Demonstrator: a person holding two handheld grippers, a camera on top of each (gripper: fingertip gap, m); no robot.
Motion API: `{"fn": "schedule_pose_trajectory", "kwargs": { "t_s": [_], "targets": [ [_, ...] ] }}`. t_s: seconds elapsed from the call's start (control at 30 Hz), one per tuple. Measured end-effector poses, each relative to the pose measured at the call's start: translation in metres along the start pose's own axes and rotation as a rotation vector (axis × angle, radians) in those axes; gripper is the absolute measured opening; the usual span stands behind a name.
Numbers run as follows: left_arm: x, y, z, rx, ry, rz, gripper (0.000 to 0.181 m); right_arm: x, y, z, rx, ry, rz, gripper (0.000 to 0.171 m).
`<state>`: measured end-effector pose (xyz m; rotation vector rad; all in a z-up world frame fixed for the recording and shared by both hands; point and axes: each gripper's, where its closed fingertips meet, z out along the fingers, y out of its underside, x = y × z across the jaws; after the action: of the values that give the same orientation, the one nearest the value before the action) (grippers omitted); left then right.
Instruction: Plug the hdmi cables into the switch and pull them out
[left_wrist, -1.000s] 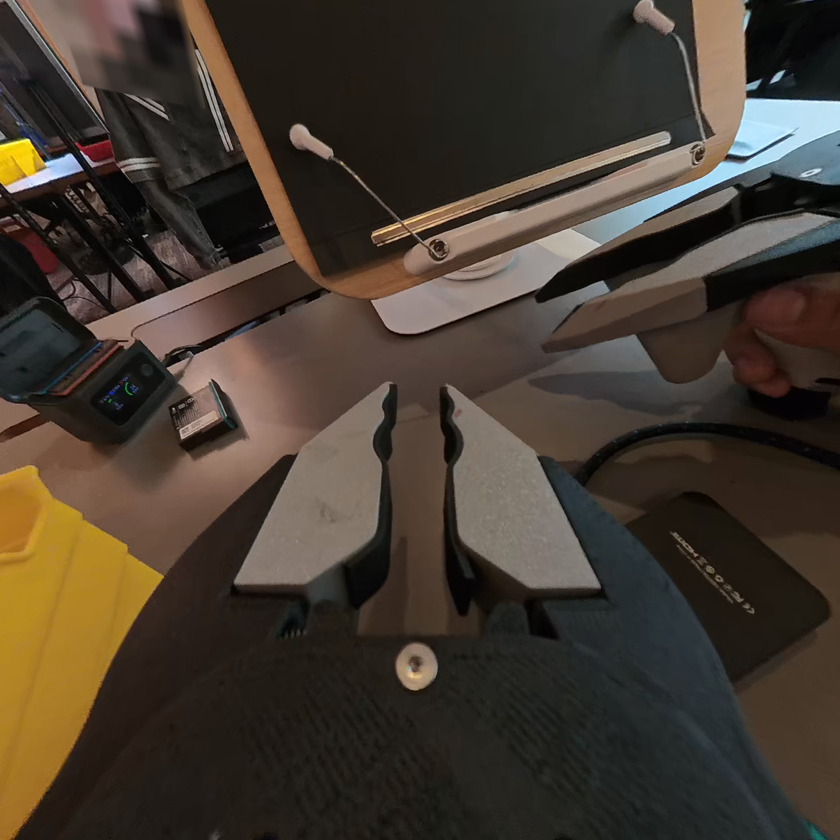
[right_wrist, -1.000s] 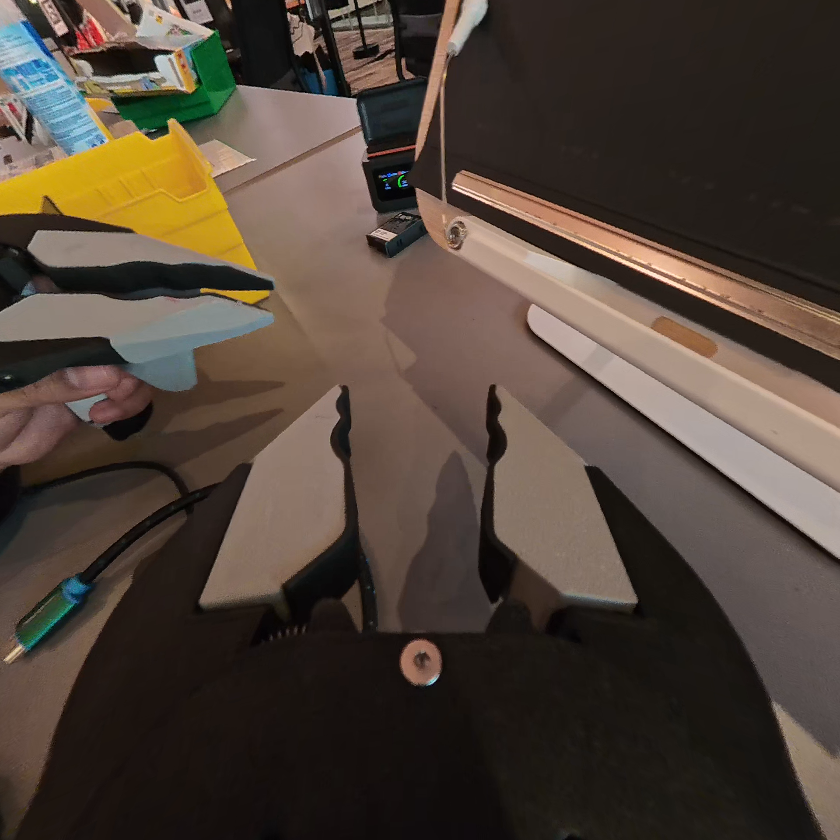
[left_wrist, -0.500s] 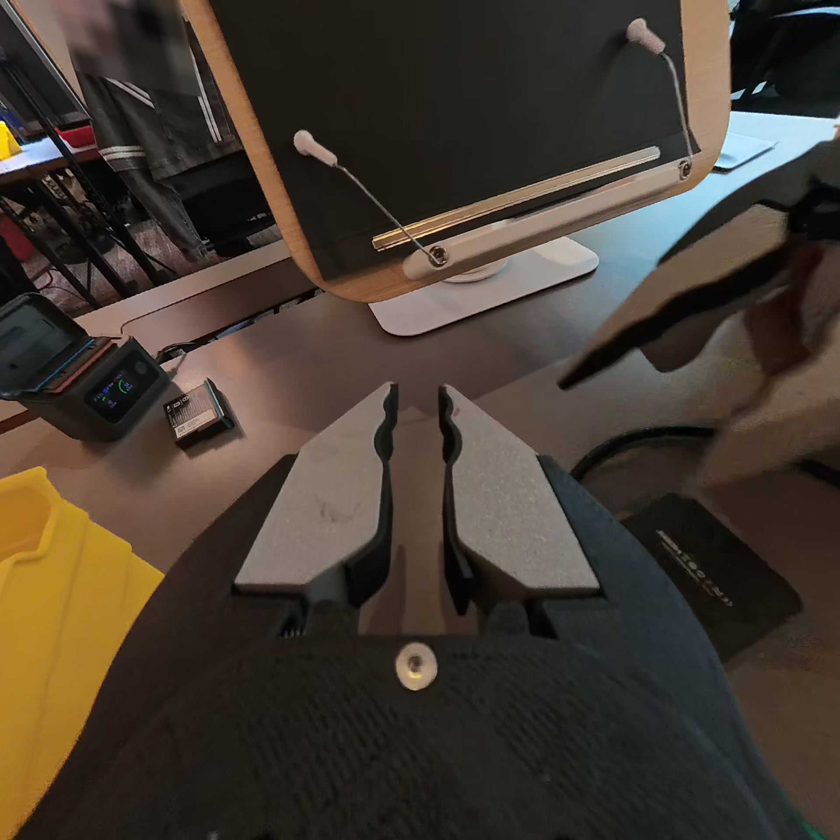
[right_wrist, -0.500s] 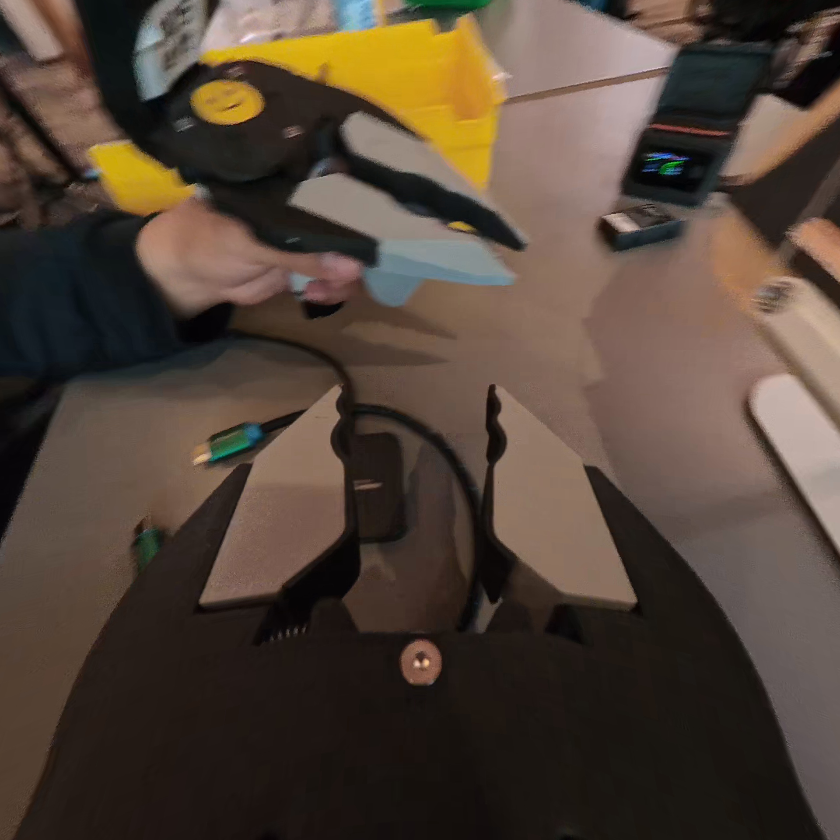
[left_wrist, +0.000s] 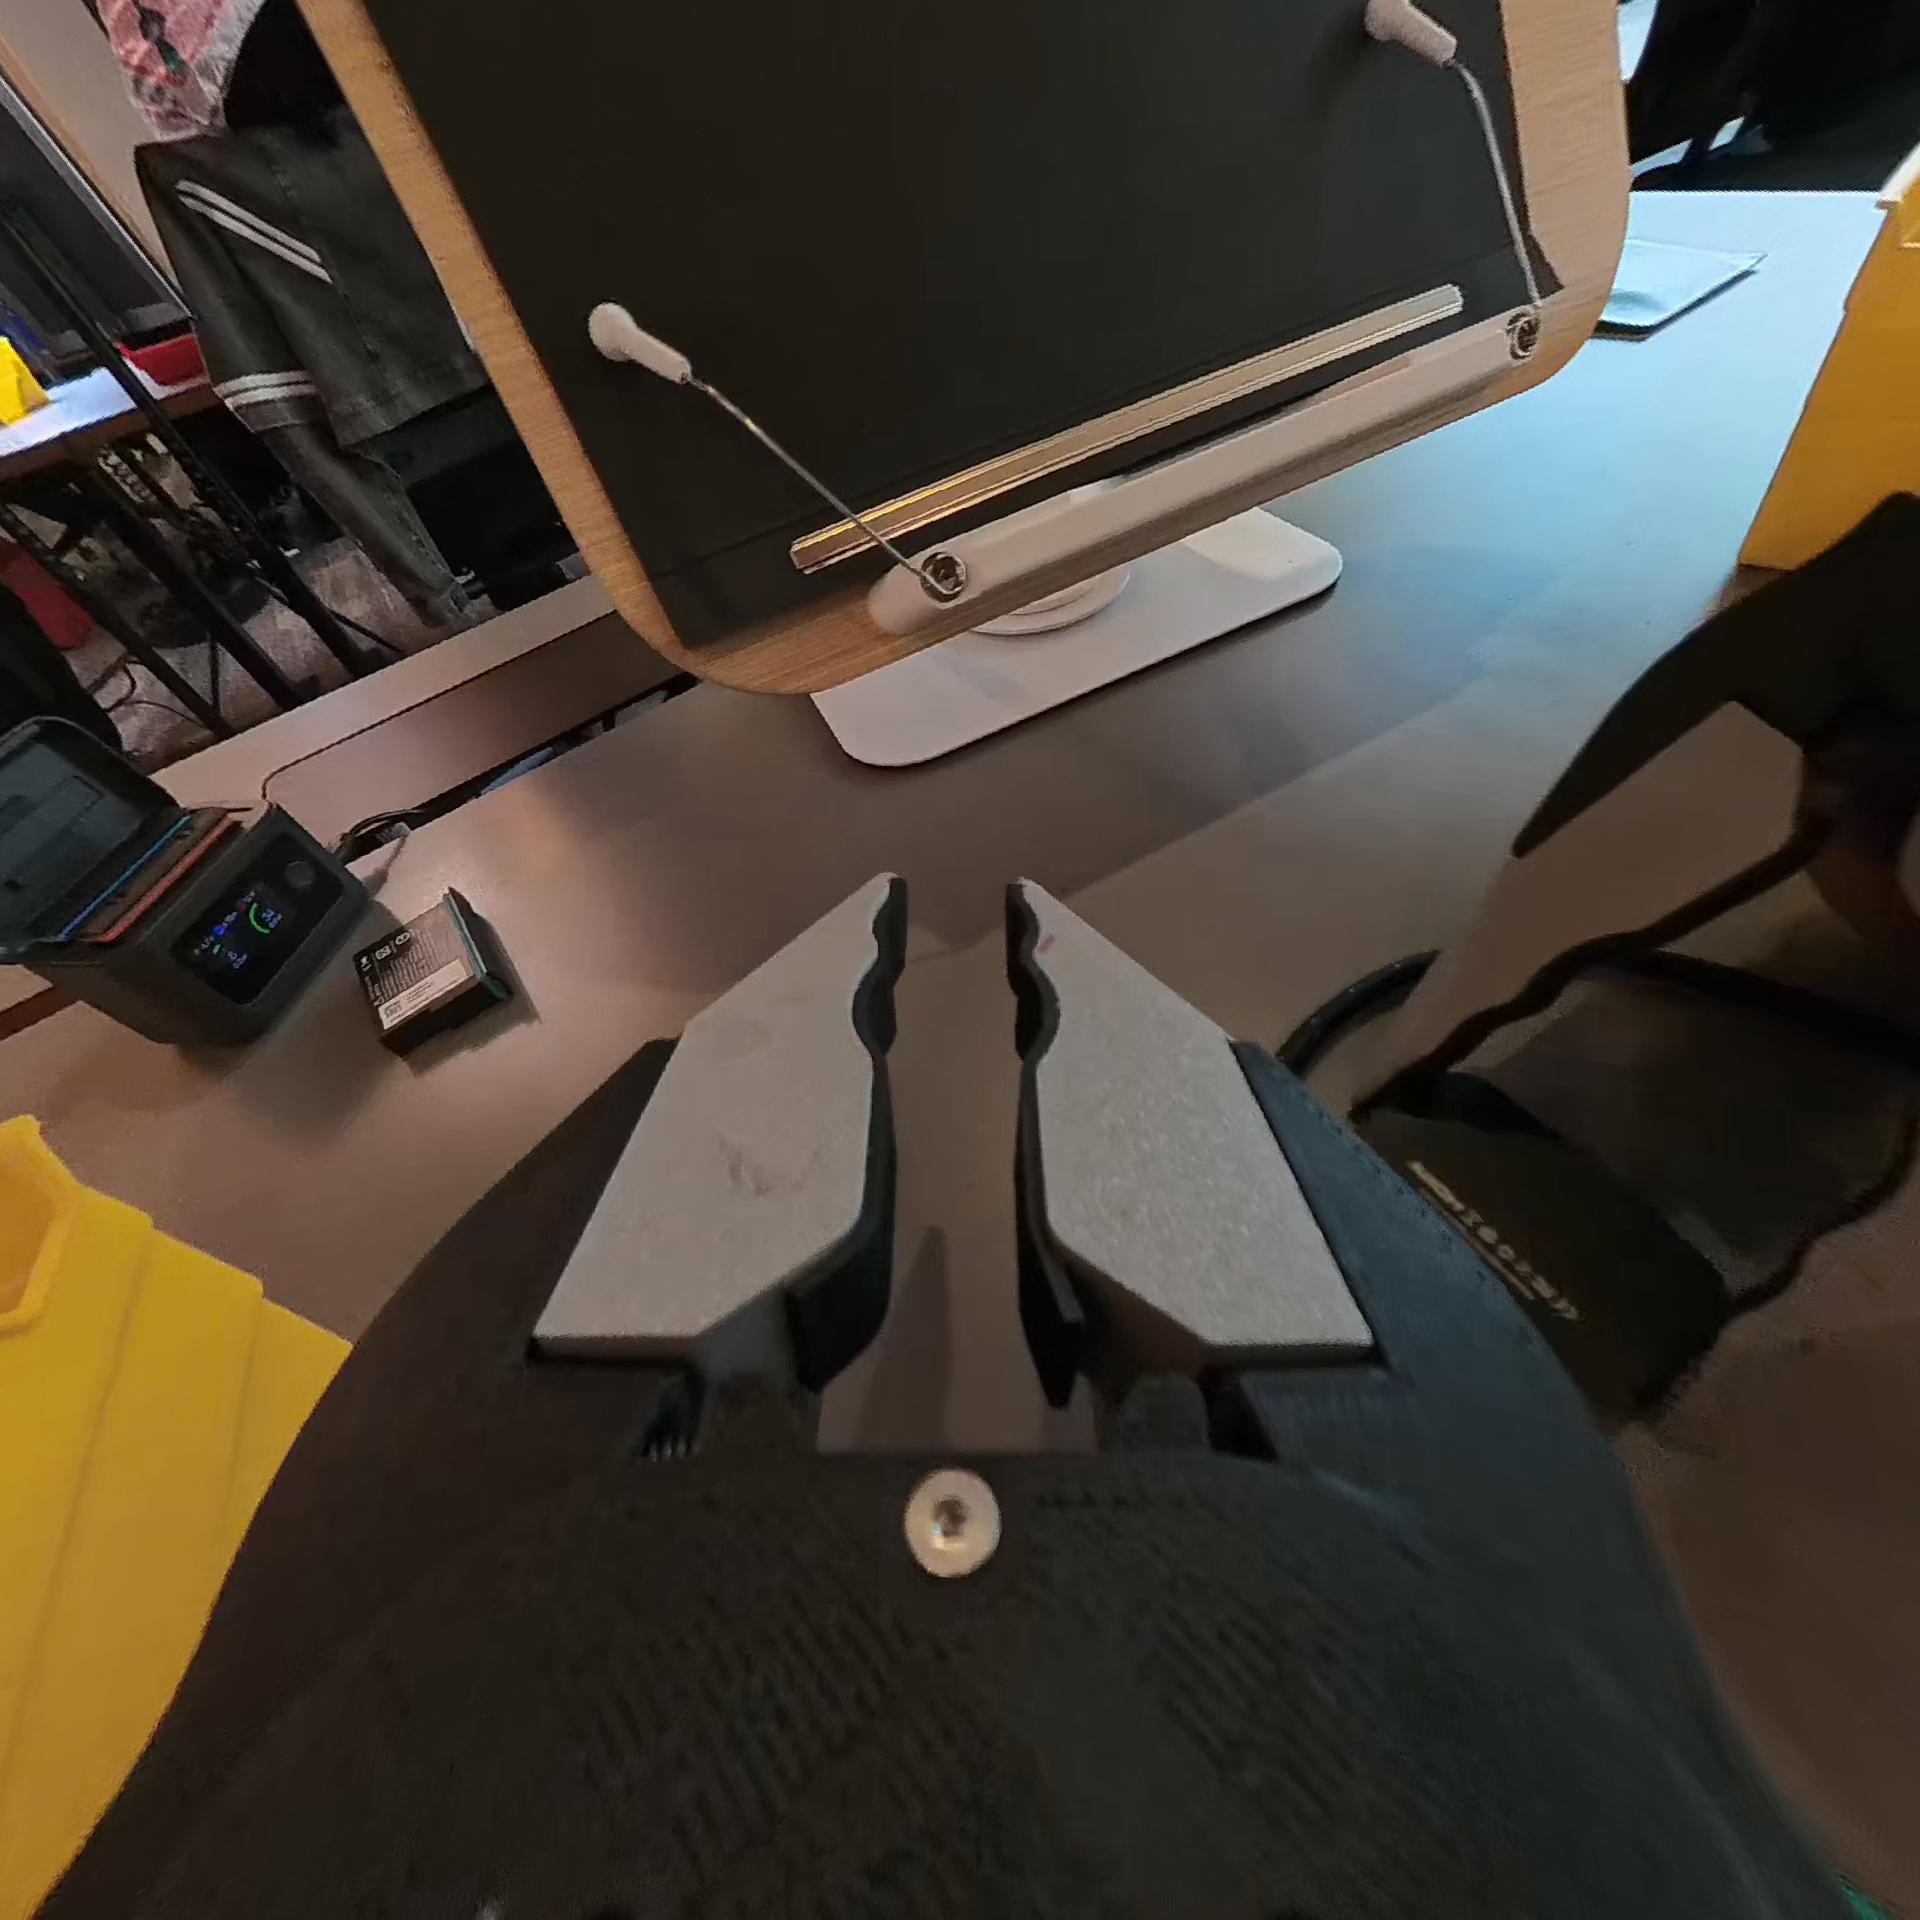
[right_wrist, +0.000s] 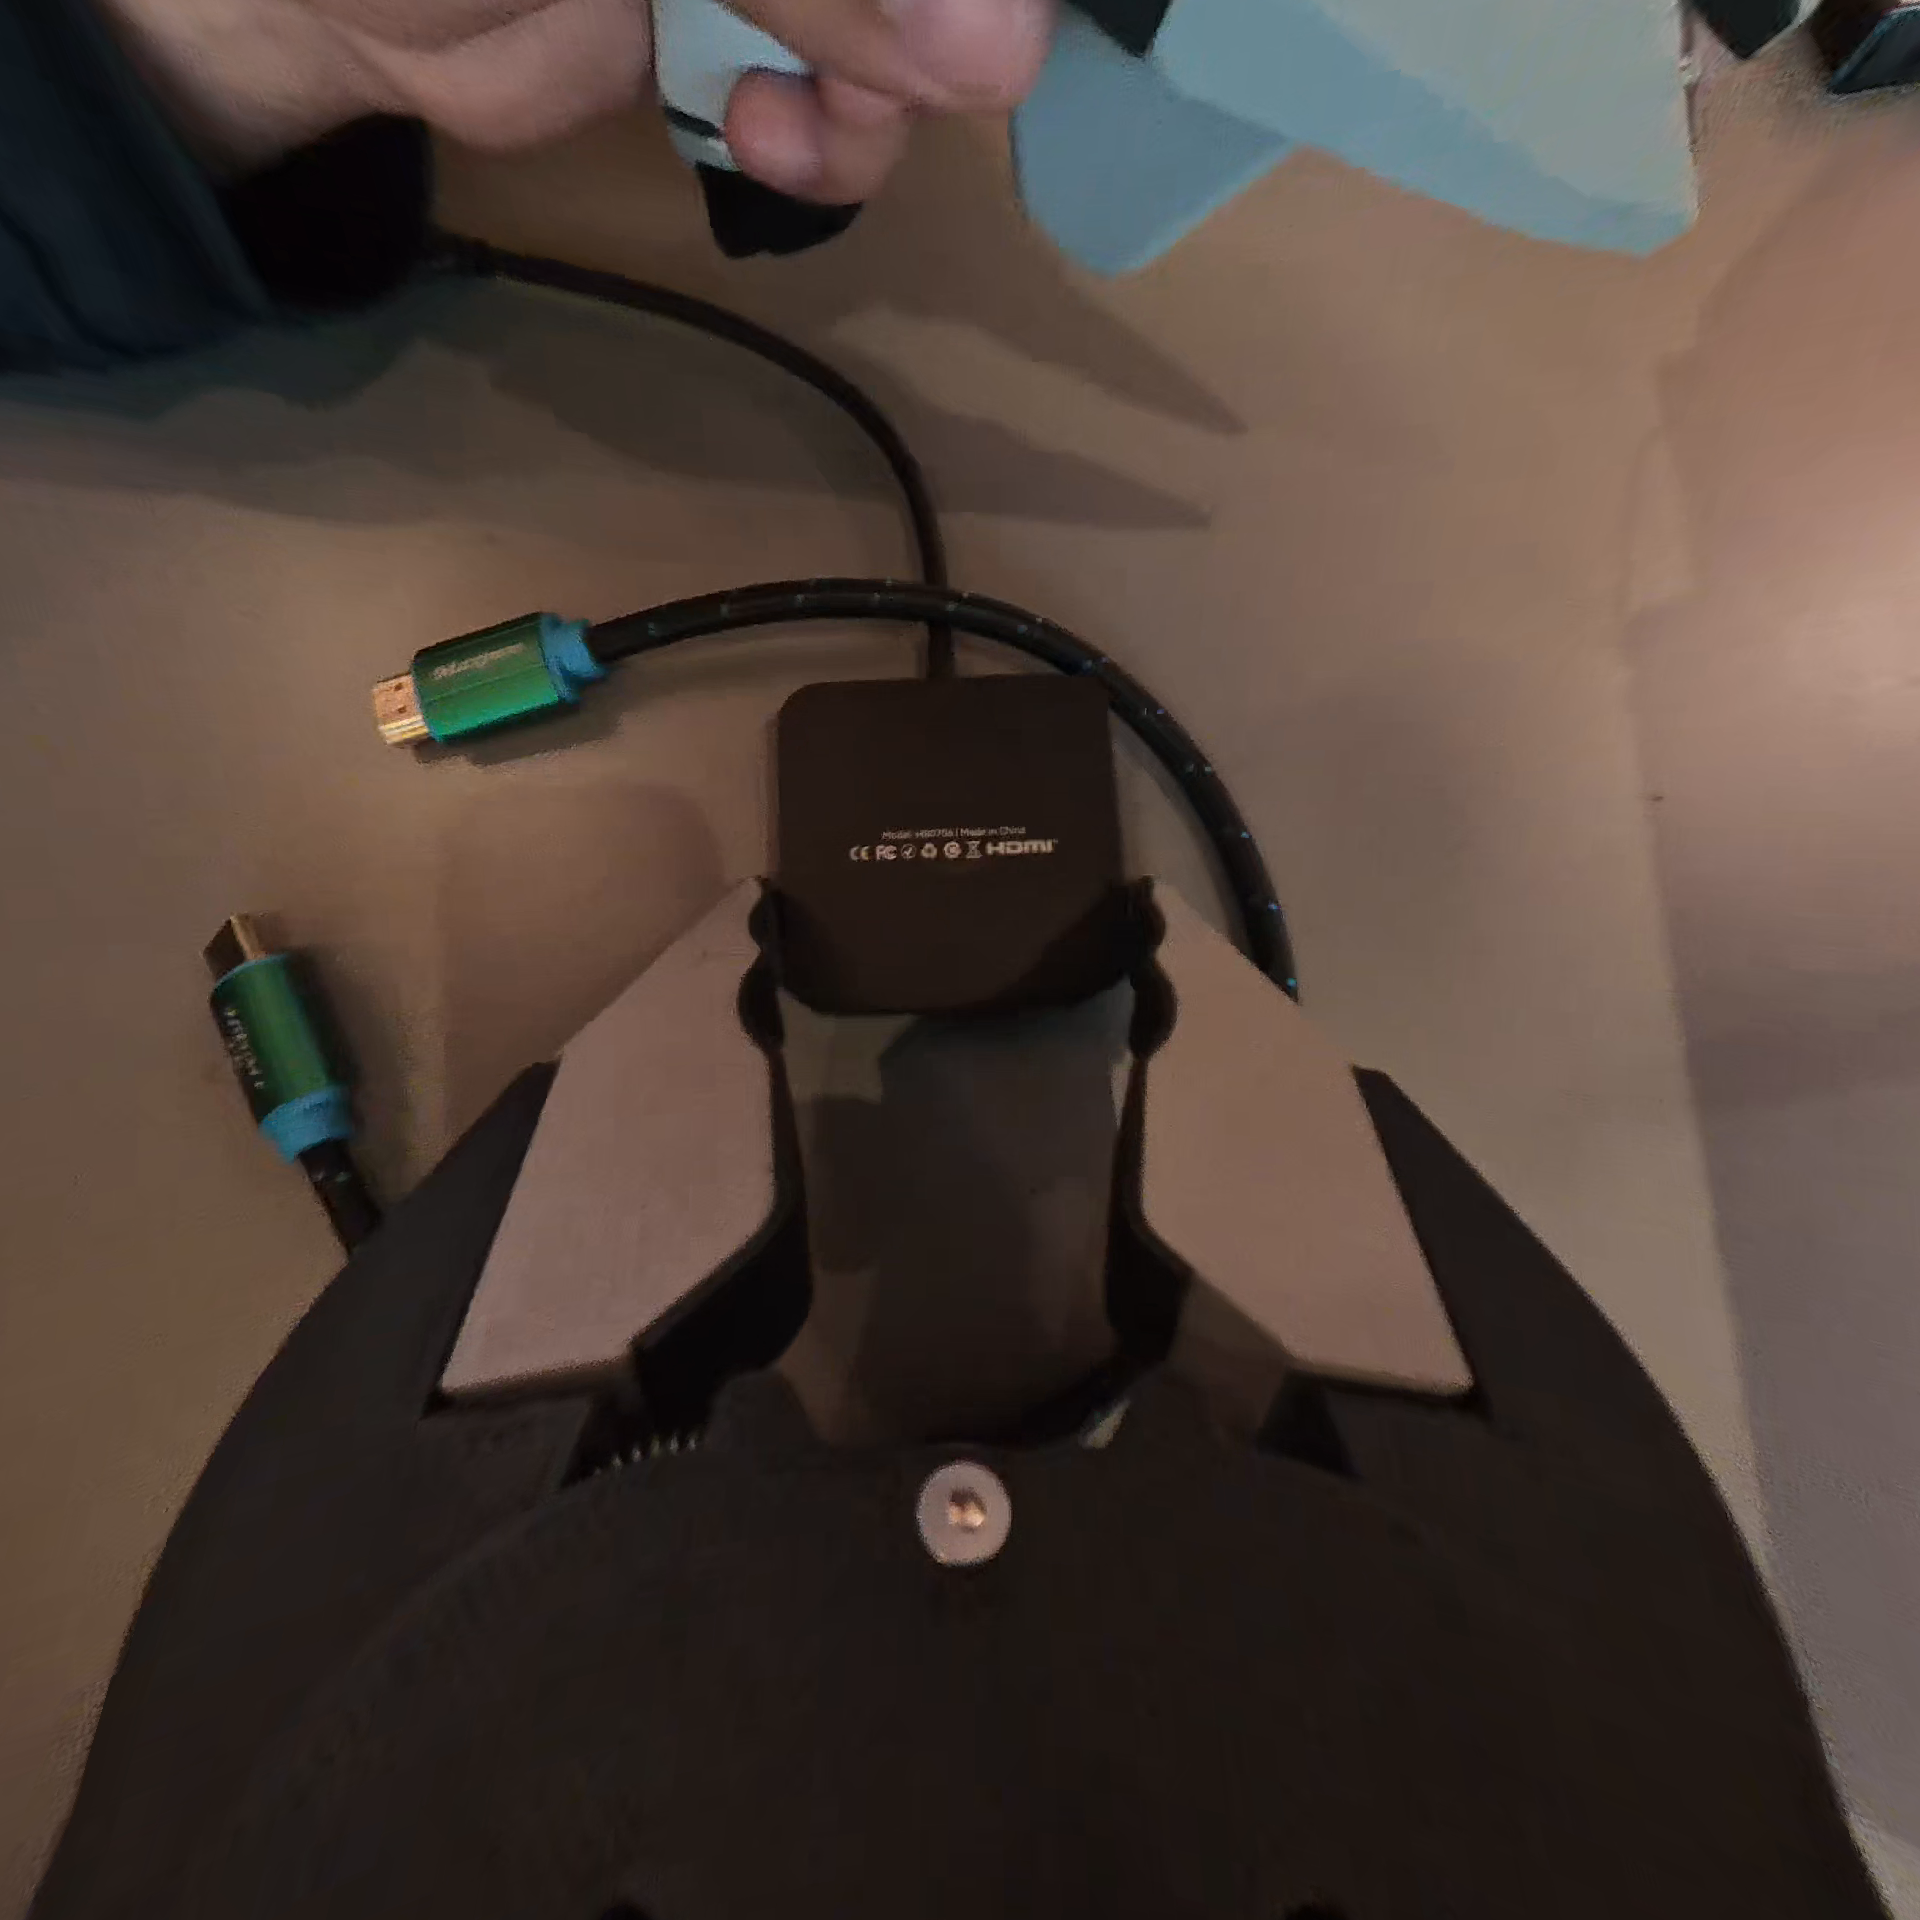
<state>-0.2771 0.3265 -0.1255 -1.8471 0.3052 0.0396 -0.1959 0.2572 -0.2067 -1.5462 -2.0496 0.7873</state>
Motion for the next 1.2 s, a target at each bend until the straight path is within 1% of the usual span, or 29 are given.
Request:
{"fn": "schedule_pose_trajectory", "kwargs": {
  "t_s": [0.1, 0.17, 0.33, 0.43, 0.47, 0.5, 0.53, 0.57, 0.6, 0.67, 0.7, 0.73, 0.8, 0.9, 1.03, 1.1, 1.13, 1.2],
  "targets": [
    [0.0, 0.001, 0.002, -0.008, -0.025, 0.026, 0.016, 0.009, 0.002, -0.001, -0.024, 0.025, 0.02, 0.065],
    [0.0, 0.002, 0.003, -0.016, -0.049, 0.072, 0.016, 0.016, 0.0, -0.002, -0.004, 0.025, 0.091, 0.064],
    [0.004, 0.001, 0.002, -0.024, -0.109, 0.227, 0.014, 0.024, -0.016, -0.022, 0.173, -0.12, 0.35, 0.064],
    [0.016, -0.003, -0.001, -0.001, -0.05, 0.223, 0.016, 0.033, -0.022, -0.038, 0.276, -0.153, 0.456, 0.063],
    [0.024, -0.006, -0.003, 0.023, 0.003, 0.222, 0.019, 0.033, -0.025, -0.044, 0.313, -0.19, 0.48, 0.03],
    [0.035, -0.01, -0.006, 0.049, 0.068, 0.236, 0.024, 0.027, -0.037, -0.056, 0.411, -0.286, 0.504, 0.0],
    [0.045, -0.013, -0.01, 0.072, 0.127, 0.271, 0.027, 0.027, -0.048, -0.072, 0.526, -0.36, 0.553, 0.0],
    [0.052, -0.016, -0.015, 0.099, 0.158, 0.318, 0.029, 0.033, -0.051, -0.083, 0.594, -0.388, 0.601, 0.0],
    [0.056, -0.017, -0.019, 0.122, 0.17, 0.359, 0.026, 0.041, -0.048, -0.087, 0.608, -0.367, 0.633, 0.0],
    [0.062, -0.014, -0.021, 0.126, 0.181, 0.401, 0.023, 0.059, -0.032, -0.085, 0.553, -0.206, 0.634, 0.0],
    [0.063, -0.01, -0.019, 0.1, 0.184, 0.408, 0.023, 0.062, -0.029, -0.086, 0.532, -0.163, 0.611, 0.0],
    [0.064, -0.005, -0.016, 0.074, 0.191, 0.409, 0.024, 0.06, -0.03, -0.087, 0.521, -0.155, 0.59, 0.006],
    [0.064, 0.004, -0.01, 0.033, 0.185, 0.419, 0.024, 0.056, -0.035, -0.088, 0.514, -0.148, 0.548, 0.027],
    [0.065, 0.015, -0.003, -0.017, 0.18, 0.425, 0.022, 0.061, -0.026, -0.076, 0.412, -0.032, 0.484, 0.044],
    [0.072, 0.033, 0.012, -0.114, 0.172, 0.456, 0.021, 0.071, -0.015, -0.063, 0.332, 0.078, 0.492, 0.047],
    [0.073, 0.036, 0.021, -0.149, 0.16, 0.482, 0.02, 0.076, -0.011, -0.061, 0.304, 0.137, 0.485, 0.048],
    [0.075, 0.039, 0.024, -0.175, 0.173, 0.472, 0.02, 0.08, -0.007, -0.061, 0.288, 0.17, 0.483, 0.048],
    [0.08, 0.051, 0.029, -0.289, 0.243, 0.408, 0.026, 0.09, 0.006, -0.063, 0.232, 0.255, 0.507, 0.053]
  ]
}}
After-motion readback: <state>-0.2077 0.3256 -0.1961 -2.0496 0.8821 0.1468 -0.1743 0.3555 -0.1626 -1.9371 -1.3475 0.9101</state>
